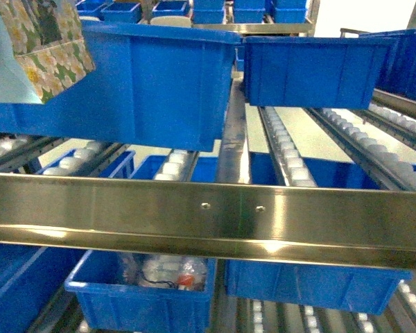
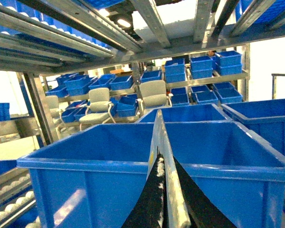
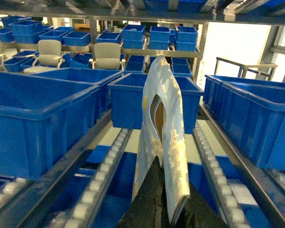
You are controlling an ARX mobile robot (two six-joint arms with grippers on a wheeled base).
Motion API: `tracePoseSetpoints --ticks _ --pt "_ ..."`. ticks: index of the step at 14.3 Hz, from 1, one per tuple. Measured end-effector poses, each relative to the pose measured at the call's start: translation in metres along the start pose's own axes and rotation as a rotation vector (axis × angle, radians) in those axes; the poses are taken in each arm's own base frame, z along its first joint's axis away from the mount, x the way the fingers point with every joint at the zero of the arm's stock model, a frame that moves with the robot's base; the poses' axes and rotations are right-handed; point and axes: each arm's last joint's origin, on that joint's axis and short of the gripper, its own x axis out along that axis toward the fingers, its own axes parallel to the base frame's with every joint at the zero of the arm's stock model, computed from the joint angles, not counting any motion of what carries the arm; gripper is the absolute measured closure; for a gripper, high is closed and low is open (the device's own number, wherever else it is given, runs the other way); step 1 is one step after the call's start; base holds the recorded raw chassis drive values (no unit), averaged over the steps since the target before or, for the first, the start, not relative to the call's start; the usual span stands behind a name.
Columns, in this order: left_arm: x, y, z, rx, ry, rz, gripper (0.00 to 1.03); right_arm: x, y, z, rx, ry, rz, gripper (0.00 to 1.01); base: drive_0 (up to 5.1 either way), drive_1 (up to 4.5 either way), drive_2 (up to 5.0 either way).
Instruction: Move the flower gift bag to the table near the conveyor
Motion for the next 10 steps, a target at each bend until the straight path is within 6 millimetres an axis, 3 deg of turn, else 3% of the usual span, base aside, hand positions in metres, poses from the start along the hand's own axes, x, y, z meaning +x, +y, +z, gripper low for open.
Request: tracePoseSetpoints --ticks 10 --pt "-0.0002 -0.0004 0.0001 0.0 0.0 -0.002 1.01 0.0 0.0 0.0001 0.0 -0.001 0.0 0.99 -4.9 2.45 2.4"
